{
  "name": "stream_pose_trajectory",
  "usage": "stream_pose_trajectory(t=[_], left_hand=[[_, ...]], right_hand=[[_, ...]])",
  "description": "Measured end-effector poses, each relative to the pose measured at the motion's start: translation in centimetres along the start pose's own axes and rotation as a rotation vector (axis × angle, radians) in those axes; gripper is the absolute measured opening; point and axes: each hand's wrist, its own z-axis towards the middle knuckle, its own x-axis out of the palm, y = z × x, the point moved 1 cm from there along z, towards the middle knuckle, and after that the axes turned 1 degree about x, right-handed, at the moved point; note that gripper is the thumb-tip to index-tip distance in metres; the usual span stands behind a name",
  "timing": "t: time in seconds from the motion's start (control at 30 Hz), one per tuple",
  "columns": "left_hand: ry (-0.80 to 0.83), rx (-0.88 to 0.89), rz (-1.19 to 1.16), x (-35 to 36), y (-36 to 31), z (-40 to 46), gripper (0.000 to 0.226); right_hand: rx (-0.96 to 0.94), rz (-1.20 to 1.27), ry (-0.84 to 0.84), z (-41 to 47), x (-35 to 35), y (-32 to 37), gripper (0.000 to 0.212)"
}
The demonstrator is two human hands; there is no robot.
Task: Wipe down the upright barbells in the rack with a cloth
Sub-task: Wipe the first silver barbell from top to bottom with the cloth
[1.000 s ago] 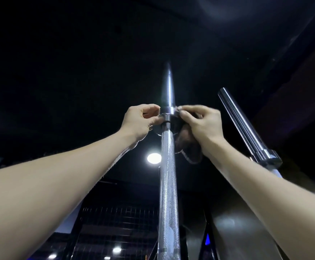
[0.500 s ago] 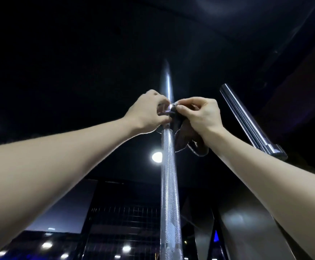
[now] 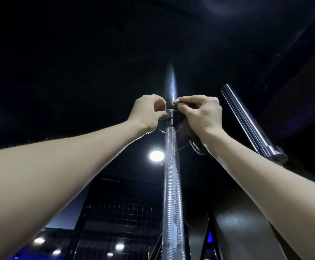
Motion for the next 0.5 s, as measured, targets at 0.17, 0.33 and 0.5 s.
stream_pose_trajectory(t=[0.17, 0.33, 0.5], left_hand=[[-0.021, 0.005, -0.053, 0.1, 0.7, -0.6, 0.016], [-0.017, -0.022, -0.036, 0.1, 0.5, -0.7, 0.019], [-0.010, -0.058, -0.166, -0.2, 0.3, -0.6, 0.021]], right_hand=[[0.271, 0.167, -0.012, 0.2, 0.0, -1.8, 0.015], [0.015, -0.154, 0.098, 0.7, 0.1, 0.9, 0.012], [-0.192, -0.270, 0.101, 0.3, 0.7, 2.3, 0.014]])
